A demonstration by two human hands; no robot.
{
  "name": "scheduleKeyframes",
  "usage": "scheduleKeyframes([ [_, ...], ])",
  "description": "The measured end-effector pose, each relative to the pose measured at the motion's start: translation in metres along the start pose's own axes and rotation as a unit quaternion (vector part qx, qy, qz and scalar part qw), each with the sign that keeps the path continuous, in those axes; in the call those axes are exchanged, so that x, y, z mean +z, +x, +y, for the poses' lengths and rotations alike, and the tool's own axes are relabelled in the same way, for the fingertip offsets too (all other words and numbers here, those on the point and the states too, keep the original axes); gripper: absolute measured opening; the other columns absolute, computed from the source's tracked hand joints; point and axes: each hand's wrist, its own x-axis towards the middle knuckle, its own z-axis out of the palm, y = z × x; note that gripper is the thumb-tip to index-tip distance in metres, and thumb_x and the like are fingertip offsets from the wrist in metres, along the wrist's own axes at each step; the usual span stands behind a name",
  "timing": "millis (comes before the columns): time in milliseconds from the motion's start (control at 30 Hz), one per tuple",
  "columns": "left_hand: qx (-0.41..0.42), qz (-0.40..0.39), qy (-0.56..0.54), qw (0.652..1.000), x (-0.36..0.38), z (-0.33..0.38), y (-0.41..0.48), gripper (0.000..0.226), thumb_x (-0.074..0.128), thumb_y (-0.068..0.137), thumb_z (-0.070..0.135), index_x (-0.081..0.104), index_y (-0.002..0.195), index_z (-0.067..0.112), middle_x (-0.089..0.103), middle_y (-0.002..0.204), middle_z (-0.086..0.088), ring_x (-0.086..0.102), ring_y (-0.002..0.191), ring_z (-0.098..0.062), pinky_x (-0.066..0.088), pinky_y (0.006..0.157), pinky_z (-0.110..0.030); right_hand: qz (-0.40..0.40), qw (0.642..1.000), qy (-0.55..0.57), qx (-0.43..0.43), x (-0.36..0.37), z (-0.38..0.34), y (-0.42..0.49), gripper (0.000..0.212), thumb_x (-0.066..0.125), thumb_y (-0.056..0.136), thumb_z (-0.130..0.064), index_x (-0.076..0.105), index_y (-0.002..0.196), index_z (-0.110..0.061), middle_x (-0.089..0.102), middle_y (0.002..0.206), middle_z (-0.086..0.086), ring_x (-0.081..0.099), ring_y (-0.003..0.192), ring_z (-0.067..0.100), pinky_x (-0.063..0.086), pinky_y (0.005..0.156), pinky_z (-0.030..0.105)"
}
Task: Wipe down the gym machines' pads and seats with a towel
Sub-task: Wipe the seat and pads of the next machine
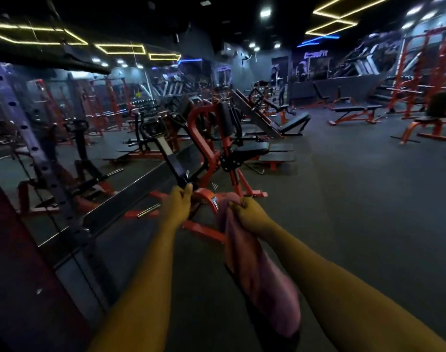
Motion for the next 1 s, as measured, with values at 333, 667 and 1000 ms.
scheduleKeyframes([
  [333, -0.191, -0.384, -0.152, 0.891, 0.156, 0.025, 0.114, 0.110, 0.000, 0.073, 0.090, 0.064, 0.118, 0.013, 0.069, 0.121, -0.015, 0.065, 0.100, -0.030, 0.051, 0.083, -0.034, 0.077, 0.991, 0.060, 0.088, -0.046, 0.066, 0.196, 0.026, 0.059, 0.101, -0.025, 0.070, 0.079, -0.016, 0.069, 0.088, 0.007, 0.063, 0.090, 0.022, 0.055, 0.088, 0.044],
  [667, -0.030, -0.391, -0.275, 0.878, 0.267, 0.087, 0.317, 0.015, 0.060, 0.100, 0.032, 0.059, 0.106, 0.019, 0.070, 0.089, 0.005, 0.068, 0.070, -0.003, 0.052, 0.058, -0.023, 0.200, 0.965, 0.107, 0.134, -0.124, 0.147, 0.357, 0.037, 0.049, 0.106, -0.033, 0.060, 0.075, -0.015, 0.065, 0.081, 0.006, 0.063, 0.086, 0.022, 0.052, 0.086, 0.039],
  [1000, -0.176, -0.347, -0.328, 0.861, 0.454, 0.140, 0.446, 0.055, 0.033, 0.098, 0.068, 0.051, 0.124, 0.023, 0.071, 0.106, -0.011, 0.069, 0.088, -0.030, 0.060, 0.074, -0.045, -0.017, 0.987, 0.120, 0.102, -0.245, 0.230, 0.502, 0.021, 0.054, 0.087, 0.019, 0.056, 0.097, 0.000, 0.061, 0.084, 0.010, 0.063, 0.070, 0.013, 0.055, 0.060, 0.023],
])
